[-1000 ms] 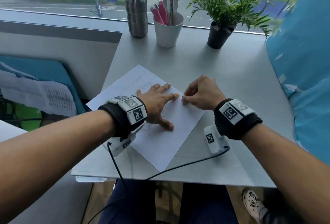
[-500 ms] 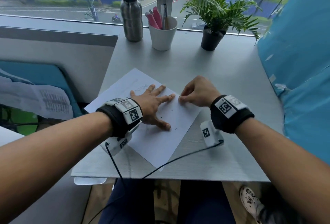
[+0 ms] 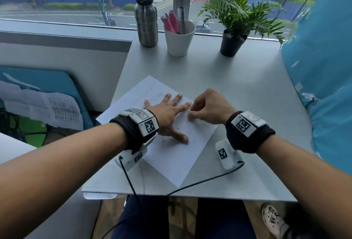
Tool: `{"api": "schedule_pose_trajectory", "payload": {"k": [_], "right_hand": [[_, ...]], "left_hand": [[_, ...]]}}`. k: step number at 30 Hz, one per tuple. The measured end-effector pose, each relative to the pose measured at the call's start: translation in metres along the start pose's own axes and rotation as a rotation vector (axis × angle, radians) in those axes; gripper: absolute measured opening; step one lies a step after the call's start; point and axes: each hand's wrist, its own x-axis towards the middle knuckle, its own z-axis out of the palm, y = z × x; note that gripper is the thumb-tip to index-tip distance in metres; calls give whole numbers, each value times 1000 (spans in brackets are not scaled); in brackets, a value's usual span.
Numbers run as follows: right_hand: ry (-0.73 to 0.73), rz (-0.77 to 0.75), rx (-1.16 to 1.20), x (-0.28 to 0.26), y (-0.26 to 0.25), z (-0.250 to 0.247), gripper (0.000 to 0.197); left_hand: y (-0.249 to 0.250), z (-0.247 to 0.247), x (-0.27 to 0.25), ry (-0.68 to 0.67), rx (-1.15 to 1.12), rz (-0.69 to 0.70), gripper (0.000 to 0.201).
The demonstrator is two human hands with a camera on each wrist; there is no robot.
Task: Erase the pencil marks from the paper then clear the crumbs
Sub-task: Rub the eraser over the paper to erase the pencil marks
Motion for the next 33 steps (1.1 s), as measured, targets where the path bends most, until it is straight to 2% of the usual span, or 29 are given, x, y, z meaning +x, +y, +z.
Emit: {"api": "schedule_pose_trajectory", "payload": {"k": [3, 6, 8, 12, 16, 21, 26, 27, 30, 33], "right_hand": [[101, 64, 6, 7, 8, -9, 7], [-22, -24, -24, -9, -6, 4, 6], [-68, -28, -18, -9, -8, 2, 6], [69, 55, 0, 12, -4, -5, 7], [42, -35, 1, -5, -17, 13, 6], [120, 69, 9, 14, -8, -3, 7], [-46, -34, -6, -6, -23, 7, 5], [-38, -4, -9, 1, -18, 3, 6], [104, 63, -21, 18, -6, -7, 7], [64, -7, -31, 4, -18, 11, 7]], "left_hand": [[1, 0, 0, 3, -11, -10, 126], [0, 2, -1, -1, -25, -7, 130], [0, 2, 0, 2, -29, -7, 133], [-2, 2, 0, 12, -35, -13, 134], [-5, 5, 4, 23, -29, -29, 136], [-5, 3, 5, 2, -22, -46, 139], [-3, 0, 4, -12, -32, -46, 142], [-3, 0, 3, -22, -40, -44, 143], [-5, 2, 3, -16, -34, -46, 145], [-5, 1, 3, -13, -39, -53, 147]]}}
